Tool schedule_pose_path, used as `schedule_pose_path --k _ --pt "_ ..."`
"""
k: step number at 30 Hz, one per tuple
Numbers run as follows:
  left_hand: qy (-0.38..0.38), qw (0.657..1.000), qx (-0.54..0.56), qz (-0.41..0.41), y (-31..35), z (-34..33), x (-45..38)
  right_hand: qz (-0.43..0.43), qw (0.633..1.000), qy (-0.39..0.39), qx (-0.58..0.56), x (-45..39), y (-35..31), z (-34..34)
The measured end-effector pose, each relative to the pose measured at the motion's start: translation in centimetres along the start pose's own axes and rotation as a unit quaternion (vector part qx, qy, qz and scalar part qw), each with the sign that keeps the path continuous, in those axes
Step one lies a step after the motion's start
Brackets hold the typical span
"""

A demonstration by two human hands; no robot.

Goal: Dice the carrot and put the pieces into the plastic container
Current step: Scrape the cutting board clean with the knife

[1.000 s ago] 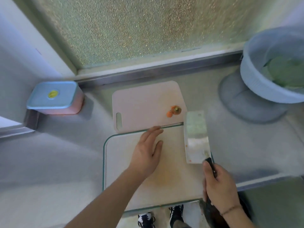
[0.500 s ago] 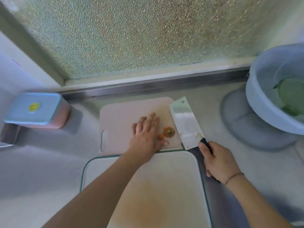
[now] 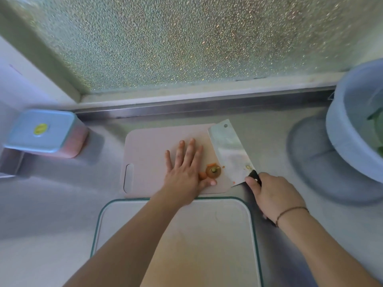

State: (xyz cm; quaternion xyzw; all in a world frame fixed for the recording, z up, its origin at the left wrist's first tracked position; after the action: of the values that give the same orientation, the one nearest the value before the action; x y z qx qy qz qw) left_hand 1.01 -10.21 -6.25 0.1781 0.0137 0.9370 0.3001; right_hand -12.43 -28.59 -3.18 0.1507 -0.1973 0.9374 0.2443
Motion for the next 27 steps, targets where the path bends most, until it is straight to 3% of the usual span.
schedule_pose_path --k 2,5,7,17,27 --pt "0.028 0.999 0.027 -0.03 -0.3 0.2 0.0 0.007 1.0 0.004 0.018 0.0 0.4 0.4" --pt "0.184 0.976 0.094 -0.067 -0.1 0.6 0.1 0.023 0.999 -0.01 0.03 -0.1 -0.3 0.3" --pt "0.241 0.956 0.142 -0.089 0.3 0.5 0.2 0.043 0.998 -0.02 0.037 -0.2 -1.1 0.1" --pt "0.214 0.907 0.36 -0.041 1.0 0.8 -0.9 0.104 0.992 -0.04 0.054 -0.9 -3.3 0.0" --pt "0.244 0.89 0.375 -0.089 1.9 2.7 0.9 0.138 0.985 -0.045 -0.097 -0.9 -2.3 0.8"
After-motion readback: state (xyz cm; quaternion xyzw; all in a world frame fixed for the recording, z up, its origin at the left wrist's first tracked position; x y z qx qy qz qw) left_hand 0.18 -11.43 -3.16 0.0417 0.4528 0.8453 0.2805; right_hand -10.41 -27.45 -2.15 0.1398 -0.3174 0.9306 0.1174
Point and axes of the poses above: each hand's wrist, its own x-axis away from the middle knuckle, its own z-axis out of the back of the hand, y = z × x, the point moved 4 cm from there along -x, towards the middle knuckle, and after that the axes turned 9 degrees about z, right-handed, at the moved point
